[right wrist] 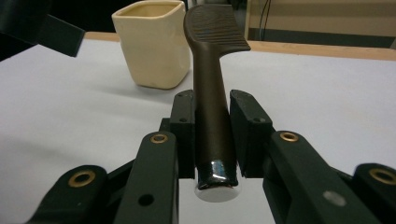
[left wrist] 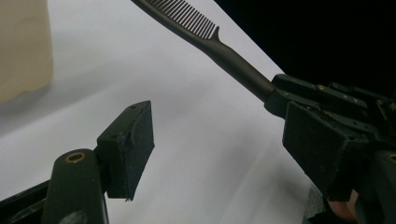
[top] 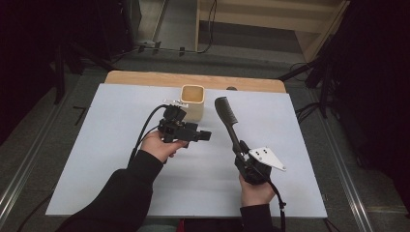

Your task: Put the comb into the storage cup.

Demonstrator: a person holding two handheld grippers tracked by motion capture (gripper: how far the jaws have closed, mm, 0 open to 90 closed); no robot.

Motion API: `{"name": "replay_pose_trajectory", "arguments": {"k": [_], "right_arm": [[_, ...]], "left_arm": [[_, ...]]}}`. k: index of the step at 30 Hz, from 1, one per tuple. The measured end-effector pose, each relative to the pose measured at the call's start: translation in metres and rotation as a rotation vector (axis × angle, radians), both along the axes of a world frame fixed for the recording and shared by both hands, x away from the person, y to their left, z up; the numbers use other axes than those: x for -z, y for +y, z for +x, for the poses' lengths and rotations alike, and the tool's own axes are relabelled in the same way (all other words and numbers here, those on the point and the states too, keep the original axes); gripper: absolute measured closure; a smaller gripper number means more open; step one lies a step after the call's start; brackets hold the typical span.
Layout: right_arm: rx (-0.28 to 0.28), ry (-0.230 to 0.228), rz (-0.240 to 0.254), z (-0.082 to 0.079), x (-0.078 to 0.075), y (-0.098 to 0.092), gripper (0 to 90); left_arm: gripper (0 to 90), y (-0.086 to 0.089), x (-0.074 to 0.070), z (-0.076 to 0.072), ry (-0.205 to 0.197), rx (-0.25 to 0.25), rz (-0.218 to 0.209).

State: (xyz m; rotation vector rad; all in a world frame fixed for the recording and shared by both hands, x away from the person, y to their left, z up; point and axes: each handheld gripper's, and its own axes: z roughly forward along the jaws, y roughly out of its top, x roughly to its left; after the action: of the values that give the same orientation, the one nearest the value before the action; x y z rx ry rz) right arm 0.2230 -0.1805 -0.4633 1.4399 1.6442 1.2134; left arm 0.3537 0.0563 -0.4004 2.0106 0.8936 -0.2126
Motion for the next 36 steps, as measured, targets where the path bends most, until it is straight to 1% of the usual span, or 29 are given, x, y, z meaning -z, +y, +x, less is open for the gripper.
{"name": "replay_pose_trajectory", "arguments": {"k": [3, 7, 10, 14, 17, 21, 22, 27, 29, 32, 36], "right_arm": [[0.002, -0.004, 0.012, 0.0, 0.001, 0.002, 70.3], [0.001, -0.006, 0.013, 0.0, 0.004, 0.004, 70.3], [0.003, -0.006, 0.016, 0.0, 0.004, 0.006, 70.3], [0.0, -0.011, 0.015, -0.001, 0.004, 0.006, 70.3], [0.004, -0.013, 0.017, -0.001, 0.004, 0.006, 70.3], [0.004, -0.017, 0.016, -0.001, 0.005, 0.007, 70.3], [0.005, -0.017, 0.018, -0.001, 0.005, 0.008, 70.3], [0.008, -0.023, 0.016, -0.001, 0.005, 0.008, 70.3], [0.011, -0.023, 0.015, -0.001, 0.005, 0.008, 70.3], [0.009, -0.025, 0.017, -0.002, 0.005, 0.009, 70.3], [0.008, -0.028, 0.018, -0.002, 0.005, 0.009, 70.3]], "left_arm": [[26.8, -0.004, 0.001, 0.001, 0.0, 0.0, -0.01], [26.8, -0.01, 0.0, 0.003, 0.003, -0.004, 0.003], [26.8, -0.015, 0.002, 0.005, 0.014, -0.01, 0.002], [26.9, -0.023, 0.003, 0.007, 0.025, -0.008, 0.015], [26.9, -0.027, 0.004, 0.008, 0.031, -0.015, 0.011], [27.0, -0.033, 0.005, 0.01, 0.04, -0.037, 0.006], [28.9, -0.034, 0.006, 0.011, 0.044, -0.039, -0.001], [29.1, -0.041, 0.008, 0.014, 0.05, -0.046, 0.013], [29.0, -0.044, 0.009, 0.014, 0.053, -0.053, 0.01], [29.1, -0.049, 0.009, 0.015, 0.058, -0.055, 0.016], [29.1, -0.055, 0.01, 0.015, 0.065, -0.047, 0.01]]}}
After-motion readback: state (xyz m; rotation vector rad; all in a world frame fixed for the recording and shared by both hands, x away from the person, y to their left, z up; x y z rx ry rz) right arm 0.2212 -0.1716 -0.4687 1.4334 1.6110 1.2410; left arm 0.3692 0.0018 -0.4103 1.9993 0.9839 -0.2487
